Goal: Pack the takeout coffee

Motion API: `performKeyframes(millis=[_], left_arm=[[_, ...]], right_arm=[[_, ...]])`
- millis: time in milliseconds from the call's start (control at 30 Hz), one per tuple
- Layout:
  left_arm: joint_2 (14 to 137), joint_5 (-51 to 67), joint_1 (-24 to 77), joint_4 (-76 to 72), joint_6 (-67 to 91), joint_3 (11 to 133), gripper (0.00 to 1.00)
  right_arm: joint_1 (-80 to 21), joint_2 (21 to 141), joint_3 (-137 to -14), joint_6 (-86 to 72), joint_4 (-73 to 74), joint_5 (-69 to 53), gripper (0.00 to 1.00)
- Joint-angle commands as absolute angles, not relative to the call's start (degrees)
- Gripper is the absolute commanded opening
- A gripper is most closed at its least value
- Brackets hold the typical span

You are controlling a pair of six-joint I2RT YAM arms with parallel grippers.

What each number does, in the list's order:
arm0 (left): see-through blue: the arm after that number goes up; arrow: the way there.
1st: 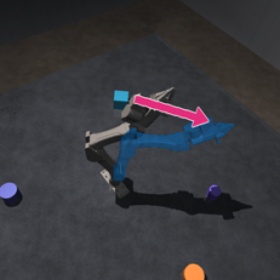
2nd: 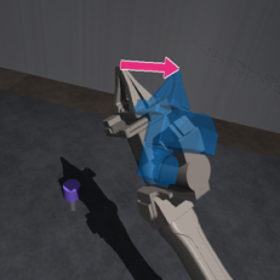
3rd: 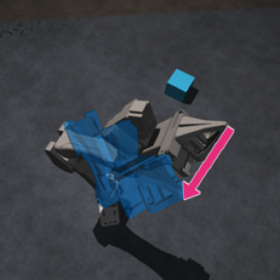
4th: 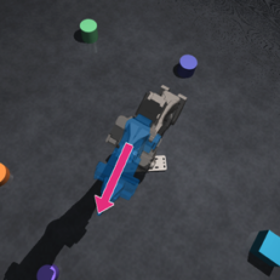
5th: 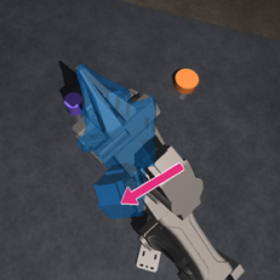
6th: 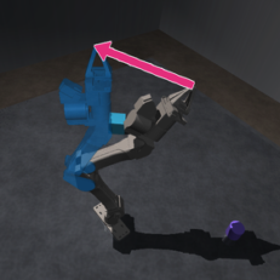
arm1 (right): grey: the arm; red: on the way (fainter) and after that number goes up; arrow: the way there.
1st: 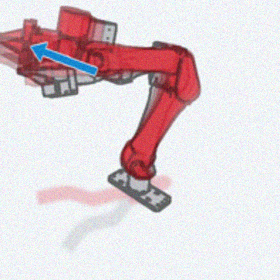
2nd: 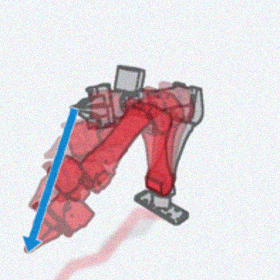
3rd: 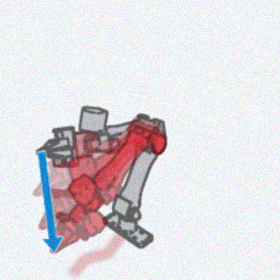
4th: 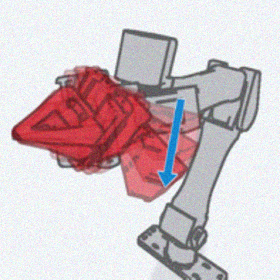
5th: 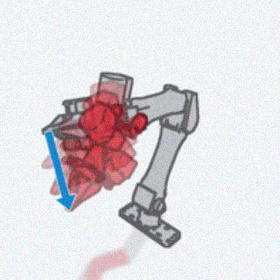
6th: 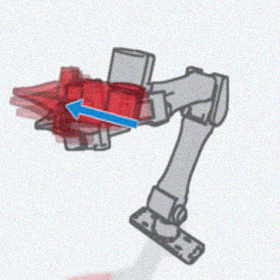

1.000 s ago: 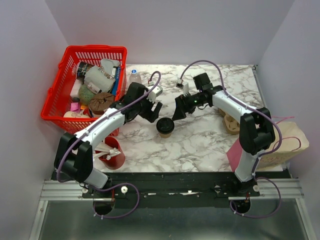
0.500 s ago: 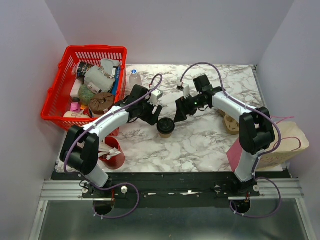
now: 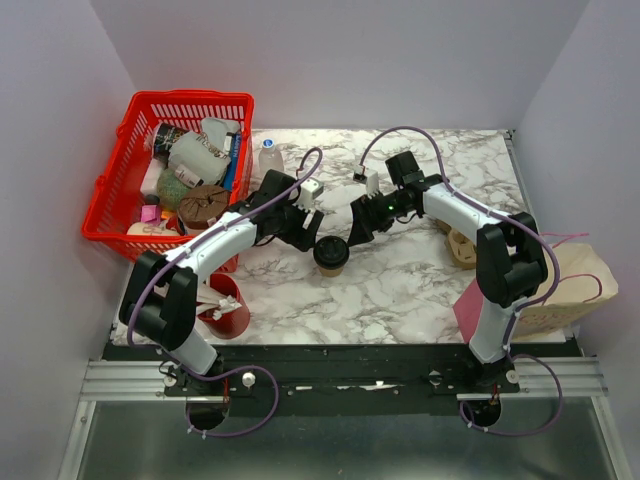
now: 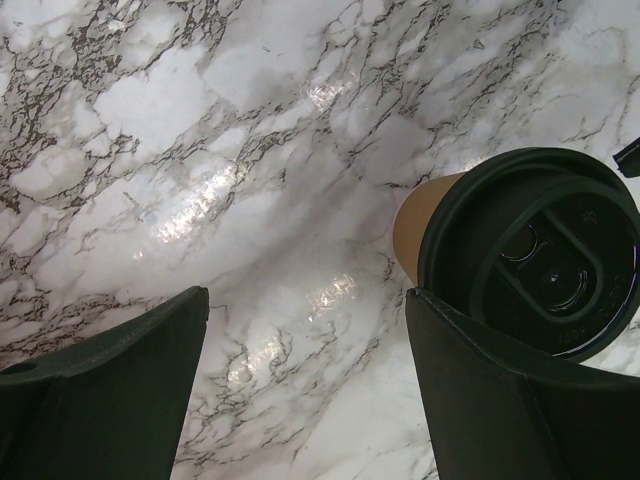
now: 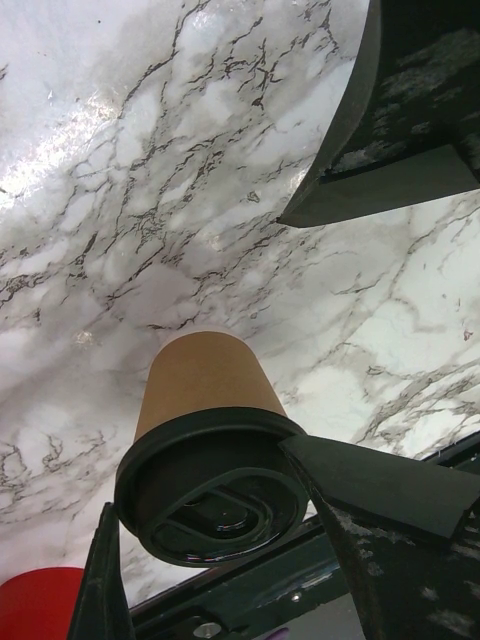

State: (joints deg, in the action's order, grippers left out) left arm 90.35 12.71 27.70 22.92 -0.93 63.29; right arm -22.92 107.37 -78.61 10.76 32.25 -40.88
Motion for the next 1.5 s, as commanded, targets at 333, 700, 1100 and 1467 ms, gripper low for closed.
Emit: performKeyframes(millis=[333, 700, 1100, 1467], left_arm=[[85.43, 18.97, 26.54, 22.50, 2.98, 64.07, 0.88], [88.68, 17.84, 26.63, 22.06, 1.85, 63.72, 0.88], [89.82, 16.71, 26.63, 22.24, 2.02, 62.23, 0.87], [92.02, 16.17, 26.63, 21.53, 2.20, 60.38, 0.87]], right_arm=[[-23.47, 108.28, -77.61, 11.51, 31.55, -43.07, 0.93], [-24.52, 109.60, -78.49, 11.34, 31.55, -41.66, 0.93], [-25.57, 111.09, -78.84, 11.34, 31.38, -39.20, 0.93], [-26.98, 112.68, -78.40, 12.30, 31.46, -35.42, 0.93]])
